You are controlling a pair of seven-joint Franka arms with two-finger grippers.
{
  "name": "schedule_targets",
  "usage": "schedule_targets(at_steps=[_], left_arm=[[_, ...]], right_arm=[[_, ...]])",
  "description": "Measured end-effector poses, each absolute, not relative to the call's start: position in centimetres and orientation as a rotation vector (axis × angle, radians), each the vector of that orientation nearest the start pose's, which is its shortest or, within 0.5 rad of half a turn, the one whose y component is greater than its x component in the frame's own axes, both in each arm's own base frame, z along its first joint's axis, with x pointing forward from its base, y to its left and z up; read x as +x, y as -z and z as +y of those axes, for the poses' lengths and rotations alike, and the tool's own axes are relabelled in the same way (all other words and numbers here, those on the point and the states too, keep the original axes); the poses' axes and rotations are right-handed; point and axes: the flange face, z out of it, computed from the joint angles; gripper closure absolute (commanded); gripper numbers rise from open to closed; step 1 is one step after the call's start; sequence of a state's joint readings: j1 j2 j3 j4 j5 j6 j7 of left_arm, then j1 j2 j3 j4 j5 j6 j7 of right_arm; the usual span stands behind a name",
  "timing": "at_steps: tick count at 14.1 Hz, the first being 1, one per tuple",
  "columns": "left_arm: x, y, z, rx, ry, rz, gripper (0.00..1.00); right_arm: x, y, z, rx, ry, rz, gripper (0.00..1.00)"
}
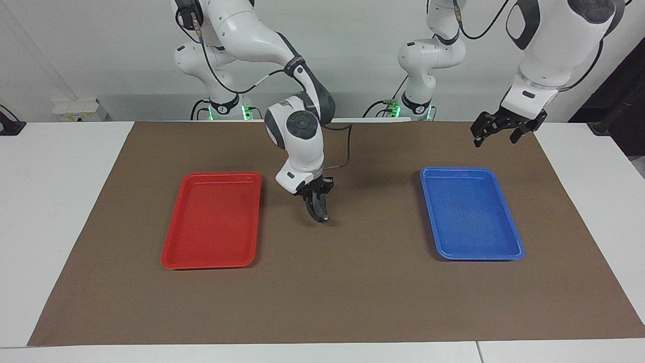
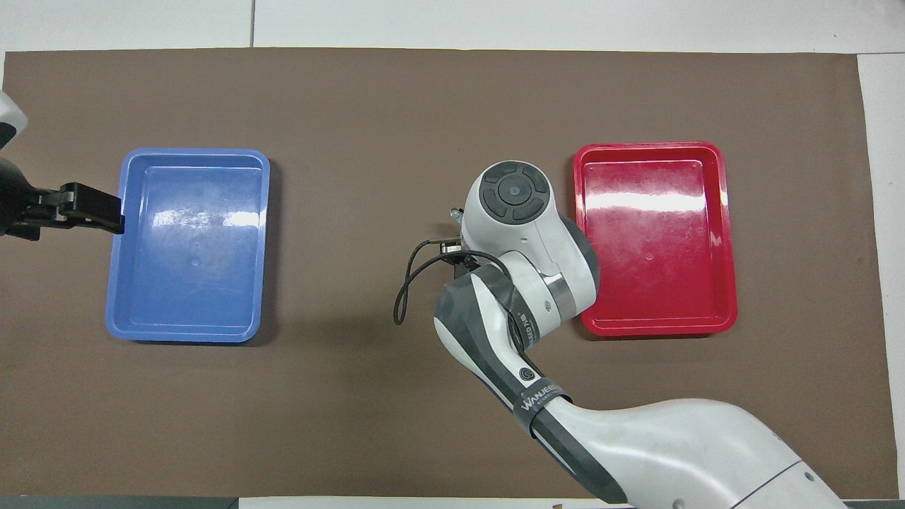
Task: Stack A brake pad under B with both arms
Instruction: 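Lower the silver brake pad onto the dark pad with the right gripper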
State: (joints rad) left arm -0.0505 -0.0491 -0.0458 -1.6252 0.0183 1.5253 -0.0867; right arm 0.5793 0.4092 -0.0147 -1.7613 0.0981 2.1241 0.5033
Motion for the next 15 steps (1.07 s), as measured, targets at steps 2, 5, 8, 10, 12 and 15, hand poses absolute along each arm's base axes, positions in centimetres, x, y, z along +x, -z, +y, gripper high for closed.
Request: schedule_targets(at_steps=[2, 5, 8, 10, 12, 15], left_arm=[[52.6, -62.7, -4.8, -3.122, -0.080, 0.021, 0.00], [52.6, -62.7, -5.0, -3.123, -0.082, 0.027, 0.00], [52.6, -62.6, -4.9, -3.123, -0.085, 0.026, 0.00], [52.6, -62.6, -4.9, -3.123, -0.086, 0.026, 0.00], [52.7, -62.5, -4.9, -3.123, -0.089, 0.026, 0.00], [52.7, -62.4, -4.9, -3.123, -0.090, 0.026, 0.00]], right_arm=[[53.6, -32.1, 35.6, -3.103, -0.136, -0.021, 1.00], [53.3, -31.8, 35.8, -3.106, -0.140, -0.021, 1.00], [53.4, -31.3, 35.8, -3.100, -0.120, -0.016, 1.00], [53.5, -31.1, 35.9, -3.097, -0.109, -0.012, 1.00], [53.6, -31.2, 35.9, -3.095, -0.103, -0.010, 1.00], [53.7, -31.1, 35.7, -3.091, -0.087, -0.004, 1.00]])
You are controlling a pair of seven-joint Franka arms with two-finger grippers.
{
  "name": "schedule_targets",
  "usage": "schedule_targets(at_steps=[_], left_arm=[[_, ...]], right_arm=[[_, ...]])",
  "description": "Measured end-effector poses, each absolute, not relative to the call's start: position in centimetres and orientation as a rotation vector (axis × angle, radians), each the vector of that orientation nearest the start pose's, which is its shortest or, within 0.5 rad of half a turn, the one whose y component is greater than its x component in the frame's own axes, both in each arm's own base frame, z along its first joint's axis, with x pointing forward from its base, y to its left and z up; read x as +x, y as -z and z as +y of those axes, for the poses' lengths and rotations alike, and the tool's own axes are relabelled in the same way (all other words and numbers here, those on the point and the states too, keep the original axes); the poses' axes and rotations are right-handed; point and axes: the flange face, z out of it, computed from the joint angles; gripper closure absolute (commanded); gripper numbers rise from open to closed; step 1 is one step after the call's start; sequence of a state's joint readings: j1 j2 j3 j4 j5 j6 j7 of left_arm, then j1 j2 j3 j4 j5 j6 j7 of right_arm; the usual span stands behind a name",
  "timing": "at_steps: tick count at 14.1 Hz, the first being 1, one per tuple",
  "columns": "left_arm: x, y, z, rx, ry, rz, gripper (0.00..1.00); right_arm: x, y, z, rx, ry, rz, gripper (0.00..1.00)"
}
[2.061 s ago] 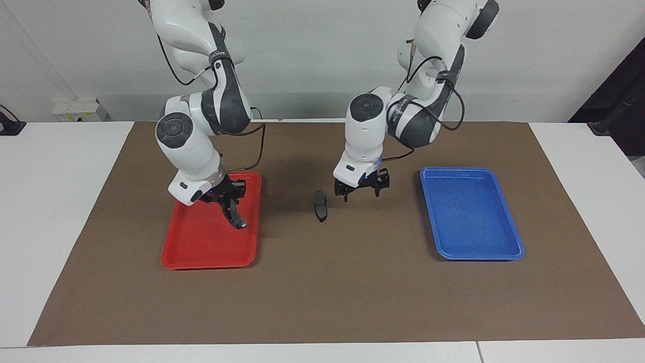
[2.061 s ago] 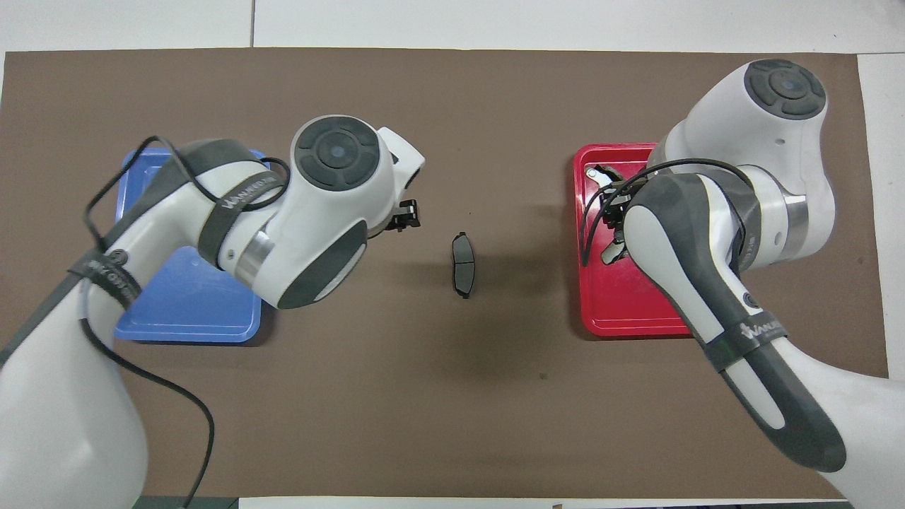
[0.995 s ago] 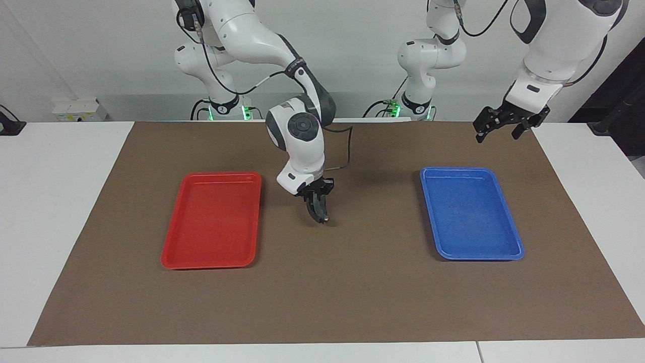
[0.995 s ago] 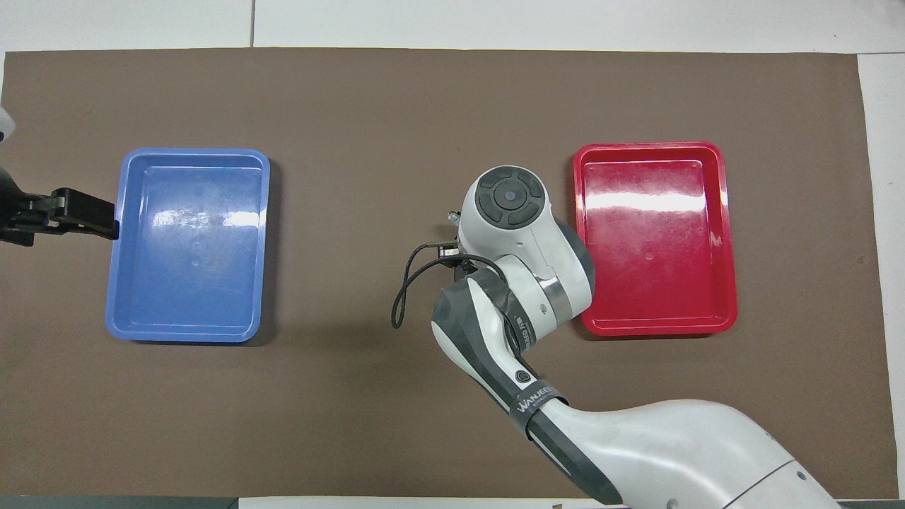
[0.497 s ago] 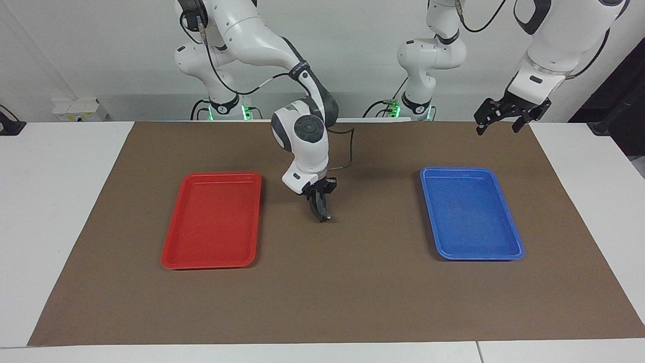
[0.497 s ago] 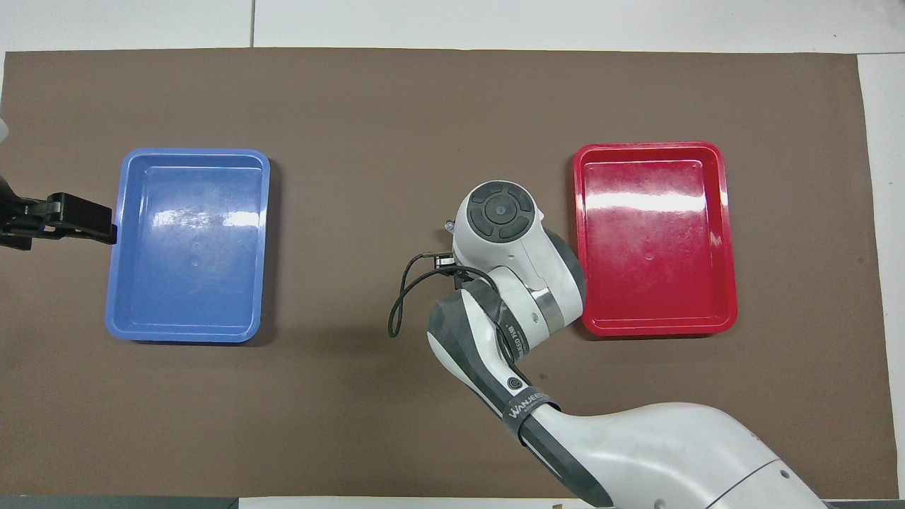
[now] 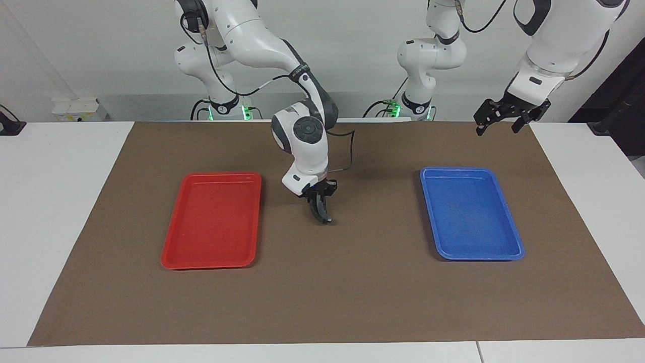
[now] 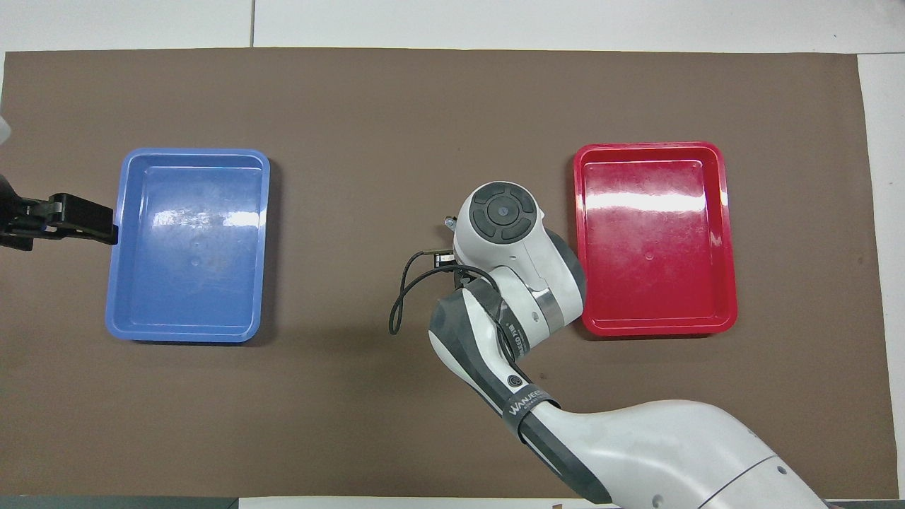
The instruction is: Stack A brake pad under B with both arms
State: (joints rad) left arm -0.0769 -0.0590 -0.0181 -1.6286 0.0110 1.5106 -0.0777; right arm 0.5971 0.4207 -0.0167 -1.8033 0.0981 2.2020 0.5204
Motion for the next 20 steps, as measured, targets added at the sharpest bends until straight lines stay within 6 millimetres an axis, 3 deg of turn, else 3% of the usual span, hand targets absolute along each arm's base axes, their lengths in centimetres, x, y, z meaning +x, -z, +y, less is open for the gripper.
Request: schedule_targets(at_steps=[7, 9, 10, 11, 12, 17, 20], left_arm=[[52.7, -62.4, -4.9, -3.123, -0.091, 0.027, 0.00], [52.7, -62.4, -5.0, -3.123, -0.091, 0.028, 0.00], [52.7, -62.4, -5.0, -3.123, -0.091, 0.029, 0.00], [52.7, -62.4, -5.1, -3.123, -0.091, 0.030, 0.00], [52.7, -62.4, -5.2, -3.123, -0.092, 0.033, 0.00], [52.6, -62.4, -5.4, -3.123, -0.095, 0.040, 0.00], [52.6, -62.4, -5.4, -3.123, -0.095, 0.039, 0.00]], right_arm=[[53.4, -30.0, 35.3, -3.090, -0.077, 0.003, 0.97], [53.4, -30.0, 35.3, -3.090, -0.077, 0.003, 0.87], [53.4, -30.0, 35.3, -3.090, -0.077, 0.003, 0.66], [53.4, -30.0, 35.3, -3.090, -0.077, 0.003, 0.11], [53.4, -30.0, 35.3, -3.090, -0.077, 0.003, 0.00], [53.8, -31.3, 35.7, -3.076, -0.045, 0.003, 0.00], [54.9, -36.2, 34.7, -3.064, -0.012, 0.029, 0.00]])
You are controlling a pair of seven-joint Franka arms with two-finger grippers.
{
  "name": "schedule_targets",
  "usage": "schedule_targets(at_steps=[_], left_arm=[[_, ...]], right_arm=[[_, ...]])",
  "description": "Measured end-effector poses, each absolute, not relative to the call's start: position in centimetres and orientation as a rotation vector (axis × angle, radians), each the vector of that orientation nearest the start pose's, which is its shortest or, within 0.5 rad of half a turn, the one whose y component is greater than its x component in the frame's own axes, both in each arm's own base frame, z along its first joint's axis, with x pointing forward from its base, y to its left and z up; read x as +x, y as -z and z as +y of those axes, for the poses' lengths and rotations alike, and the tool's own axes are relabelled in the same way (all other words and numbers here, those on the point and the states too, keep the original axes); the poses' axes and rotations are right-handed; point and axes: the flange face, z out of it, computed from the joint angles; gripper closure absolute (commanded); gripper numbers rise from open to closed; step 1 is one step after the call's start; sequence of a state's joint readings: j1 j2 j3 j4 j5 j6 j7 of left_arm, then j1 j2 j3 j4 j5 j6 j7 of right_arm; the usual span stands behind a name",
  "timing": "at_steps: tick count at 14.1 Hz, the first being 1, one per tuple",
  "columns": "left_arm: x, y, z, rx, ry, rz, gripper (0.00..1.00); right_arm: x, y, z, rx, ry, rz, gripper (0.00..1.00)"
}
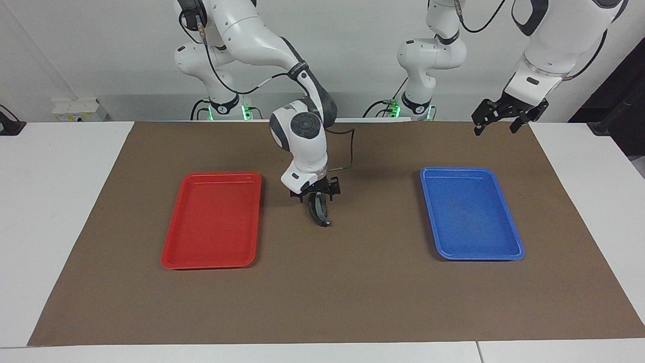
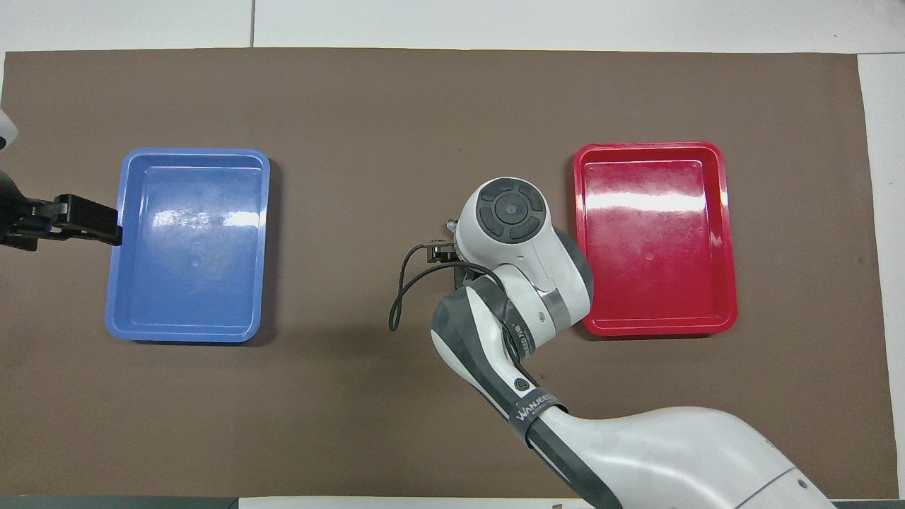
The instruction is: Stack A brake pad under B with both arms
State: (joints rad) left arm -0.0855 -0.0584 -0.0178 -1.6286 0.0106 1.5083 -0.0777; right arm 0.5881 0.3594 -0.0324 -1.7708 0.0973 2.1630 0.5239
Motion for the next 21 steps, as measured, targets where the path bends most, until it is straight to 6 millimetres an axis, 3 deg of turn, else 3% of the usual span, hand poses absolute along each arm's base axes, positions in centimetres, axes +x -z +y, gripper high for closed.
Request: schedule_targets(at_steps=[2, 6, 9, 12, 15, 21], left_arm=[[52.6, -62.4, -5.4, -3.123, -0.095, 0.040, 0.00], [52.6, -62.4, -5.4, -3.123, -0.095, 0.040, 0.00], [52.6, -62.4, -5.4, -3.123, -0.095, 0.041, 0.00], [52.6, -62.4, -5.4, -3.123, -0.095, 0.041, 0.00], [52.6, -62.4, -5.4, -3.123, -0.095, 0.041, 0.00], [52.6, -62.4, -5.4, -3.123, -0.095, 0.043, 0.00]], right_arm=[[55.8, -40.7, 31.3, -3.060, -0.008, 0.100, 0.00], [56.9, -48.4, 20.0, -3.060, -0.059, 0.232, 0.00], [56.2, -52.1, 12.3, -3.063, -0.119, 0.218, 0.00], [54.6, -55.0, 6.0, -3.096, -0.167, 0.176, 0.00], [53.1, -57.4, 1.9, -3.113, -0.230, 0.102, 0.00], [51.8, -59.1, -2.3, -3.133, -0.250, 0.096, 0.00]])
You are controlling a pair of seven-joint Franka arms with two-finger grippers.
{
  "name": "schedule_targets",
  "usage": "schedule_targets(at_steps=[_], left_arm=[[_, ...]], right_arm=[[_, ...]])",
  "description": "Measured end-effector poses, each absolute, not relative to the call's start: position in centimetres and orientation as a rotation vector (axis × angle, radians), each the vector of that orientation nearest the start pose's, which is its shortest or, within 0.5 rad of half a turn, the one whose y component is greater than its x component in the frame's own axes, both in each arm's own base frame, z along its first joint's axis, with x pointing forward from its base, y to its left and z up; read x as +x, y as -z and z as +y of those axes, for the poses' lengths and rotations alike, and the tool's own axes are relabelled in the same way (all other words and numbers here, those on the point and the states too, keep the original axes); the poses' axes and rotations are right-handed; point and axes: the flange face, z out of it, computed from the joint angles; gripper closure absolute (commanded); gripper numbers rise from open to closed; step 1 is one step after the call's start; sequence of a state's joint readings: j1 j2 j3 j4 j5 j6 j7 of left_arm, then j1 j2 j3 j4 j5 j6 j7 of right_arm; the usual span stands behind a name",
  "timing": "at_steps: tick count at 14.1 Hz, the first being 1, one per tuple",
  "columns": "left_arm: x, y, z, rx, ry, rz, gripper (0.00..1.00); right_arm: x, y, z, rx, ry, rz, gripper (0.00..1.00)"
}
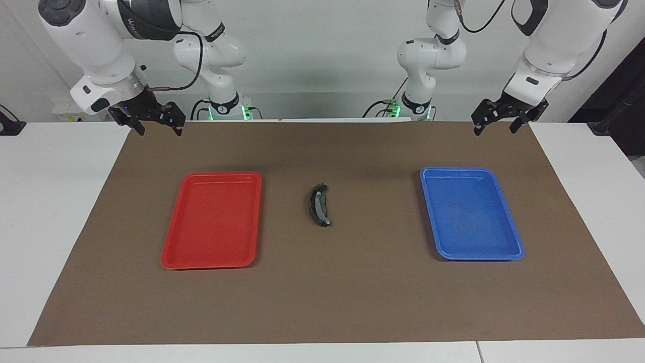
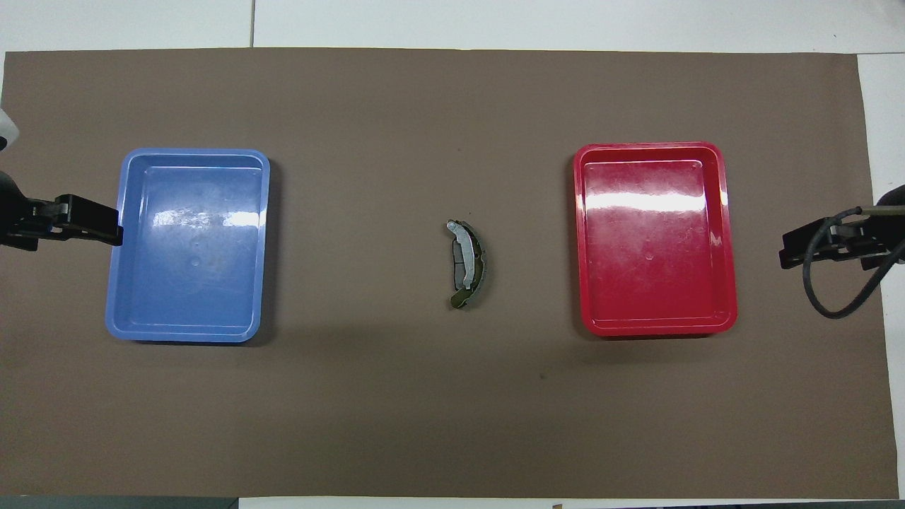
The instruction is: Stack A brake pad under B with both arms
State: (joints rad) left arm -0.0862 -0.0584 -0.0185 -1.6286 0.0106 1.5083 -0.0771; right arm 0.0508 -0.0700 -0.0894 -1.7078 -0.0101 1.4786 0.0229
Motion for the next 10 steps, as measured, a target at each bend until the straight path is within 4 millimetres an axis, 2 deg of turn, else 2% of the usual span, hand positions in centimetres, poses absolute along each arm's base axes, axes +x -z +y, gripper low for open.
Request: schedule_targets(at_steps=[4, 6, 10], left_arm=[[52.6, -62.4, -5.4, -3.123, -0.095, 0.043, 0.00], [52.6, -62.4, -5.4, -3.123, -0.095, 0.043, 0.00], [52.6, -62.4, -5.4, -3.123, -0.095, 0.043, 0.00]], right_arm=[[52.0, -60.7, -3.5, -3.131, -0.233, 0.113, 0.00], [51.9, -60.8, -4.2, -3.128, -0.250, 0.133, 0.00], [51.7, -60.7, -7.0, -3.116, -0.253, 0.138, 0.00]])
